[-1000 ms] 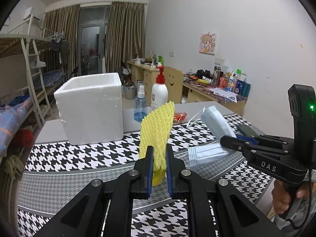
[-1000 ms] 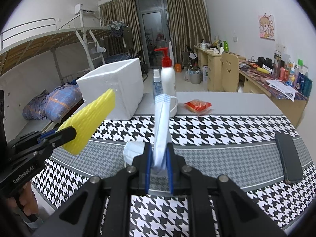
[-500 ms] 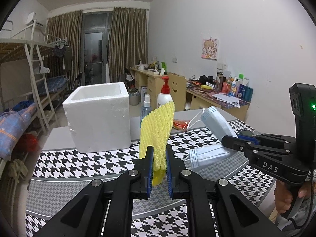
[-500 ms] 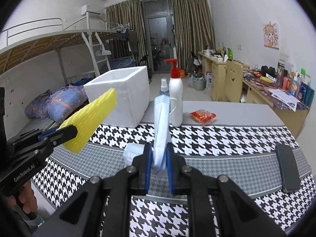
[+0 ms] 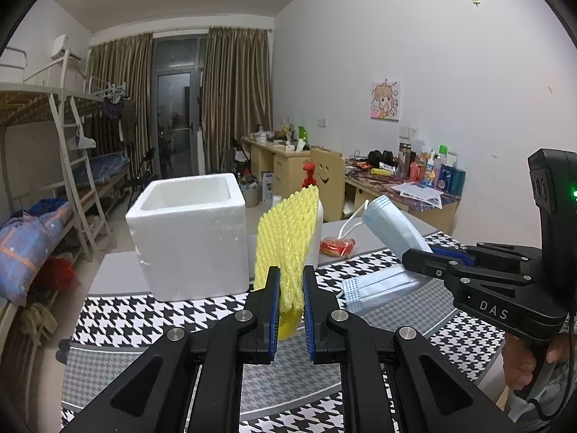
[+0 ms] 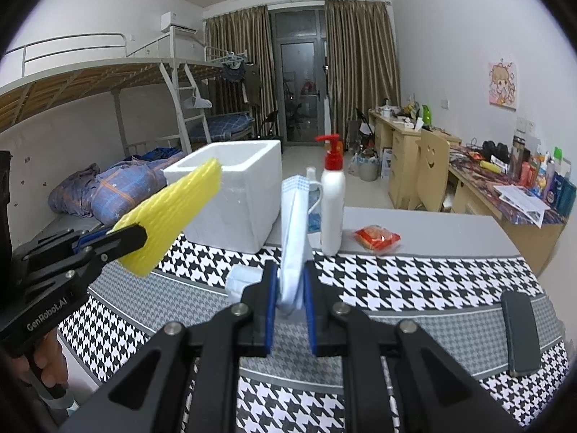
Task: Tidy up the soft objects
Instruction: 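Carry the yellow net and white mask above the foam box with both grippers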
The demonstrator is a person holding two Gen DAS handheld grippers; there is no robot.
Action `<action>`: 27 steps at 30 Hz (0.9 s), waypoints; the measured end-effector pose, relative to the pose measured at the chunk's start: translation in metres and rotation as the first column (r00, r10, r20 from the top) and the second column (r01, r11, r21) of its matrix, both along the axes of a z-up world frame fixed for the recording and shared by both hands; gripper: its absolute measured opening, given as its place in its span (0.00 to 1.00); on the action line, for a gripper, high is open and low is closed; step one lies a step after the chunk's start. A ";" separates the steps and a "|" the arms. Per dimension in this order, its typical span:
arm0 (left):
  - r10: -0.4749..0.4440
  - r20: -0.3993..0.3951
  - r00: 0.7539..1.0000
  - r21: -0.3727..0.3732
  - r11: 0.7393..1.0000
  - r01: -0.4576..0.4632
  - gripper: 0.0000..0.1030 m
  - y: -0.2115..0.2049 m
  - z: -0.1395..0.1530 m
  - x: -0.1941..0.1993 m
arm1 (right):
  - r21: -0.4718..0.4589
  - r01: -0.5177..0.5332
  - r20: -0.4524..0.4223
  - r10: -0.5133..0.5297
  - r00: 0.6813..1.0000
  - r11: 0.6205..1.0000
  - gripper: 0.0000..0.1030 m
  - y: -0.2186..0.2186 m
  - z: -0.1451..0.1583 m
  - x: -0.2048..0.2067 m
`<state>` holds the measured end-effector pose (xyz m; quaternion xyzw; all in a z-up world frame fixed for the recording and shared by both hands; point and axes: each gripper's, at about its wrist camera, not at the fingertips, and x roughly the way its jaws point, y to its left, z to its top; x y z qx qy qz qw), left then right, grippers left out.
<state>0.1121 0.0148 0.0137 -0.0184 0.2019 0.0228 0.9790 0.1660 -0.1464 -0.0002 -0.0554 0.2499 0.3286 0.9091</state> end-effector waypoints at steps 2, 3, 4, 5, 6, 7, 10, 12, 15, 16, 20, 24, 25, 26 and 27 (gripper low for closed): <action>0.003 0.006 1.000 0.004 1.000 -0.003 0.12 0.001 0.002 0.001 | 0.003 -0.004 0.006 0.004 1.000 1.000 0.17 0.002 0.003 0.000; 0.004 0.010 1.000 0.006 1.000 -0.004 0.12 0.002 0.004 0.001 | 0.004 -0.006 0.009 0.006 1.000 1.000 0.17 0.003 0.004 0.000; 0.005 0.014 1.000 0.008 1.000 -0.005 0.12 0.003 0.005 0.001 | 0.005 -0.009 0.014 0.009 1.000 1.000 0.17 0.004 0.006 0.000; 0.008 0.017 1.000 0.009 1.000 -0.008 0.12 0.004 0.006 0.002 | 0.005 -0.011 0.019 0.011 1.000 1.000 0.17 0.005 0.007 0.000; 0.010 0.020 1.000 0.011 1.000 -0.010 0.12 0.004 0.007 0.002 | 0.006 -0.013 0.023 0.013 1.000 1.000 0.17 0.006 0.008 0.000; 0.012 0.023 1.000 0.013 1.000 -0.012 0.12 0.004 0.008 0.002 | 0.006 -0.015 0.027 0.015 1.000 1.000 0.17 0.007 0.009 0.000; 0.016 0.032 0.999 0.016 1.000 -0.017 0.12 0.009 0.009 0.000 | 0.004 -0.018 0.030 0.018 0.999 1.000 0.17 0.010 0.010 0.001; 0.019 0.036 0.999 0.018 1.000 -0.020 0.12 0.010 0.010 0.001 | 0.001 -0.020 0.036 0.020 0.999 1.000 0.17 0.012 0.011 0.003; 0.023 0.041 0.999 0.020 1.000 -0.024 0.12 0.012 0.011 0.002 | 0.005 -0.025 0.043 0.025 0.999 1.000 0.17 0.014 0.014 0.004; 0.024 0.042 0.999 0.020 0.999 -0.025 0.12 0.012 0.012 0.002 | 0.006 -0.026 0.046 0.025 0.999 1.000 0.17 0.015 0.015 0.004; 0.032 0.047 0.998 0.019 0.999 -0.033 0.12 0.016 0.012 0.002 | 0.006 -0.031 0.053 0.031 0.998 0.999 0.17 0.018 0.017 0.004; 0.039 0.052 0.998 0.021 0.999 -0.040 0.12 0.018 0.014 0.004 | 0.002 -0.037 0.060 0.037 0.998 0.999 0.17 0.024 0.019 0.006; 0.040 0.053 0.998 0.021 0.999 -0.042 0.12 0.020 0.015 0.005 | 0.001 -0.039 0.062 0.039 0.997 0.999 0.17 0.025 0.020 0.006; 0.040 0.054 0.998 0.022 0.999 -0.041 0.12 0.020 0.016 0.005 | 0.000 -0.040 0.064 0.040 0.997 0.999 0.17 0.026 0.020 0.007; 0.041 0.055 0.998 0.023 0.999 -0.042 0.12 0.021 0.016 0.005 | 0.000 -0.042 0.066 0.041 0.997 0.999 0.17 0.028 0.021 0.007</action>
